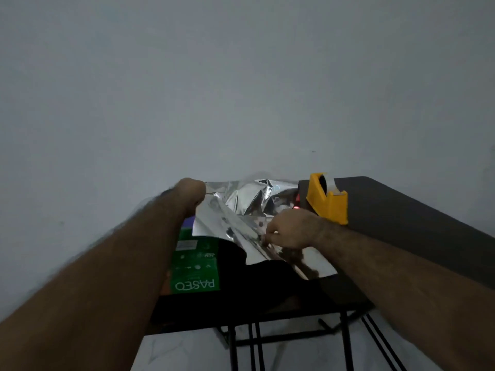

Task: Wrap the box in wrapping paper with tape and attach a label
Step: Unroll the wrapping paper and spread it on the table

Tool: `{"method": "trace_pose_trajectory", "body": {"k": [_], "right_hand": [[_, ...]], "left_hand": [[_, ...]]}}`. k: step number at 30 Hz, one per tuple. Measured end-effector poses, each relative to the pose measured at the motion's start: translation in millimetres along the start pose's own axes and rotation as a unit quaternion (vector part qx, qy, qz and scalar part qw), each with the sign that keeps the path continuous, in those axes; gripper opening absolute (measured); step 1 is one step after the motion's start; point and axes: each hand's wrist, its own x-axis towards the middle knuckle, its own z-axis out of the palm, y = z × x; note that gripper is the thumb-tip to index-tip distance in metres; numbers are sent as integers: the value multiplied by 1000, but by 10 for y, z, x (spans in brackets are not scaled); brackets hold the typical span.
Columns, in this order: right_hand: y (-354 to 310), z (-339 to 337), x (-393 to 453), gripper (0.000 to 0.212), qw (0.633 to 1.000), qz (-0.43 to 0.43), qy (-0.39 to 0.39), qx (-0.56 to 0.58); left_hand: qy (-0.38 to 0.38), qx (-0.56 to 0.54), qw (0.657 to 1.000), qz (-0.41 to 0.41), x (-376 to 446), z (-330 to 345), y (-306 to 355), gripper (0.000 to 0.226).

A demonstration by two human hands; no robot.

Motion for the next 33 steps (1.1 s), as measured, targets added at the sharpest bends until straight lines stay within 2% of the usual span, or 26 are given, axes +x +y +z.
{"method": "trace_pose_trajectory", "body": {"k": [2, 3, 4, 6, 8, 10, 12, 14, 17, 20, 21, 23, 25, 27, 30, 33], "right_hand": [[46, -41, -30, 54, 999, 32, 4, -6], [65, -58, -38, 53, 999, 43, 18, -3], [87, -55, -35, 50, 999, 43, 30, 14], [112, 0, -18, 41, 995, 35, 25, 88], [86, 53, -21, 56, 989, 35, -34, 137], [79, 130, -18, 65, 989, 50, -87, 110], [124, 148, -9, 64, 990, 64, -87, 86], [189, 131, -12, 64, 992, 81, -54, 78], [172, 135, 33, 81, 990, 68, -31, 122], [19, 184, 134, 97, 983, 36, -80, 159], [-35, 193, 169, 103, 983, 34, -98, 154], [-109, 180, 214, 108, 980, 41, -131, 146], [-144, 130, 213, 100, 979, 46, -141, 142], [-194, 83, 165, 97, 983, 54, -117, 133], [-323, 52, 126, 83, 982, 43, -81, 166], [-439, 89, 145, 75, 977, 41, -112, 178]], "left_hand": [[-34, 25, 999, 1, -120, 20, 6, 12], [-62, -15, 998, -7, -73, 53, 1, 11], [-71, -54, 996, -25, -102, 49, 29, 9], [-78, -26, 996, -22, -106, 100, 52, 15], [-129, 21, 991, -8, -173, 114, 75, 29], [-152, 36, 988, -4, -201, 79, 75, 41], [-131, 74, 988, 19, -235, 3, 65, 43], [-105, 69, 990, 61, -240, -47, 43, 36], [-127, -4, 984, 123, -323, -97, 31, 41], [-169, 37, 967, 185, -442, -146, 49, 44], [-180, 63, 961, 198, -507, -183, 52, 54], [-211, 90, 952, 201, -629, -279, 8, 87], [-255, 113, 941, 194, -722, -382, -94, 119], [-294, 172, 922, 183, -834, -493, -200, 140], [-296, 240, 911, 159, -973, -568, -376, 151], [-256, 254, 918, 168, -1006, -528, -517, 136]]}}
